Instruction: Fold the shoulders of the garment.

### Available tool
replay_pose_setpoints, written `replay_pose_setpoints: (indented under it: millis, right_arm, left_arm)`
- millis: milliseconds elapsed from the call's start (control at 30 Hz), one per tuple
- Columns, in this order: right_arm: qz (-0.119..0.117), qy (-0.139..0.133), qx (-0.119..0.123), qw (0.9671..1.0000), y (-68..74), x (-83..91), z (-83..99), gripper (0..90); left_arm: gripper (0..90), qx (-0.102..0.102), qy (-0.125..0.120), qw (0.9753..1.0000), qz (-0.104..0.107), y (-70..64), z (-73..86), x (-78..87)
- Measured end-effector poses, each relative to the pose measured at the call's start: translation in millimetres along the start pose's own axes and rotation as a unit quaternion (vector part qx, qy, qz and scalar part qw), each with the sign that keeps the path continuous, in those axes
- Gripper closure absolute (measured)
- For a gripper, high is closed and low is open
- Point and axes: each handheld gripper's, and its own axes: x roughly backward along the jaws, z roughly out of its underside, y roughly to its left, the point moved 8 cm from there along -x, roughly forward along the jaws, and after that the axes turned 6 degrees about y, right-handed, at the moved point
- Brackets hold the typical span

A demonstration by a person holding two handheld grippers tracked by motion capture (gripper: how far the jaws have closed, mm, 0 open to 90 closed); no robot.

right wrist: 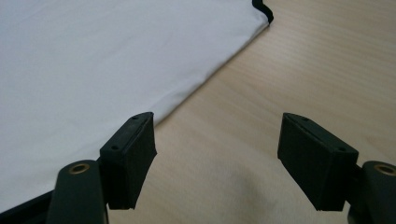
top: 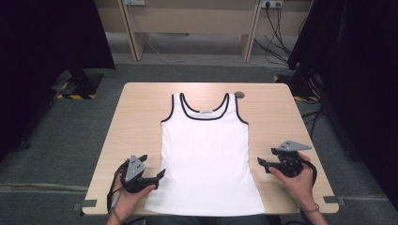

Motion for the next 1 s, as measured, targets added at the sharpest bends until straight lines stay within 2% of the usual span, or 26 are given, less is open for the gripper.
replay_pose_setpoints:
  millis: [133,267,600,733,1000]
  right_arm:
    - [0.002,0.013,0.009,0.9999,-2.9,-7.0,-22.8,28.7]
    - [0.008,0.022,0.009,0.9997,-9.1,-17.3,-44.8,30.9]
    - [0.027,0.025,0.002,0.9993,-24.1,-36.7,-92.6,38.7]
    - [0.04,0.04,0.001,0.9984,-27.8,-46.7,-106.9,38.9]
    - [0.042,0.06,-0.003,0.9973,-31.9,-62.9,-127.5,42.1]
  left_arm:
    - [13.8,0.001,0.001,1.0,0.001,-0.1,0.1,-0.3]
    - [13.8,0.004,-0.004,1.0,0.001,0.9,-0.2,0.8]
    - [13.9,-0.002,0.0,1.0,0.0,-0.6,-0.1,0.0]
    - [13.8,-0.002,0.0,1.0,0.0,-0.5,-0.1,0.1]
    - [13.8,-0.001,0.001,1.0,-0.002,-0.3,0.0,-0.4]
